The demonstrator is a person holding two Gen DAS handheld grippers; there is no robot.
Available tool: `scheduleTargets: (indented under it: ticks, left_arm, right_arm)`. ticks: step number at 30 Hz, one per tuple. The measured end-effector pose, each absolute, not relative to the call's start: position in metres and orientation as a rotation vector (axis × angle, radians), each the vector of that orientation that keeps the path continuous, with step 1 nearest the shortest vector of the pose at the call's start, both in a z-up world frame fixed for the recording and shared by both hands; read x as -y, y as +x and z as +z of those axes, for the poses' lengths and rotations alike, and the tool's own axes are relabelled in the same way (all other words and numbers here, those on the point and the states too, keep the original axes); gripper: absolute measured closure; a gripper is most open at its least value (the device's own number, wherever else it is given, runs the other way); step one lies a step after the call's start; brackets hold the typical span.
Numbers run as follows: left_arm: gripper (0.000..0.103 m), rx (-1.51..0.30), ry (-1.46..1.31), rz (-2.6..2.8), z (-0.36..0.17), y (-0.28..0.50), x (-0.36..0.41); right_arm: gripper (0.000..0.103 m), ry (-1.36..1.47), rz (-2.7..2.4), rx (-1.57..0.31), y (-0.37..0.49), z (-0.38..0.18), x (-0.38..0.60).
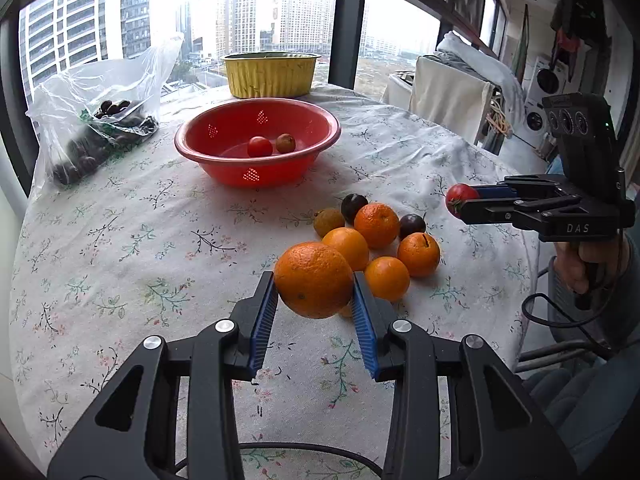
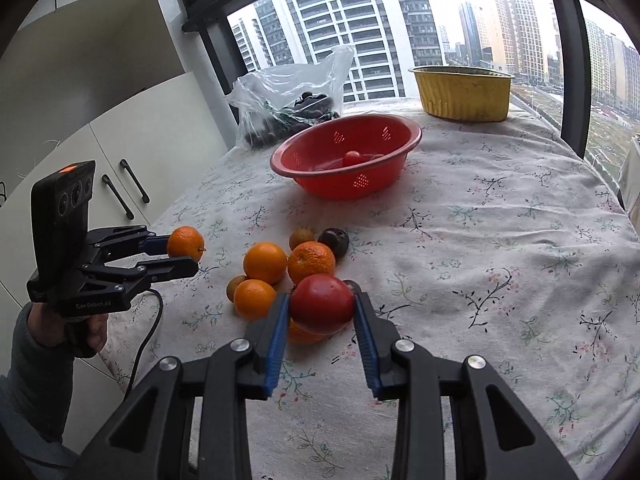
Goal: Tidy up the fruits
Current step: 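Carry the mandarin and tomato over the red colander with both grippers, then lower both fruits into the red colander and open both grippers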
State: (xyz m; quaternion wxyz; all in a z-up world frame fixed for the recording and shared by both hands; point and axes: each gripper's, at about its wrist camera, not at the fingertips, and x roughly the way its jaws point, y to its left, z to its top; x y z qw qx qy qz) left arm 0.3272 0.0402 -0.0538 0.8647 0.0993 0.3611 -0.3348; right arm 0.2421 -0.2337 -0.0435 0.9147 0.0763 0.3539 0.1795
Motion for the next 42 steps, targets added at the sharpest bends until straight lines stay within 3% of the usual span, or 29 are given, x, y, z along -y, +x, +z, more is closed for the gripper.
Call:
scheduleTargets:
  ticks: [10,15,26,42]
  left_arm:
    - [0.068,-0.701,0.22,-0.667,-0.003,0.413,-0.027]
    - [0.068,-0.733,0.233,-0.645,-0.002,0.466,-0.006]
    - [0.068,-0.827,0.288,-0.612,-0.047,0.538,0.036]
    - [0.068,-0.844,0.338,-0.588,-0.078,0.545,0.055]
  right_arm:
    - [0.068,0.094,0.323,-0.624,0.305,0.019,0.257]
    - [0.068,0.015,0.354,-0.612,0.342,0.034,0.235]
    - [0.068,-0.118,0.379,-0.749,0.411,-0.01,0.194]
    - [0.068,-0.161,0.361,-0.819,0.443,-0.037,0.186]
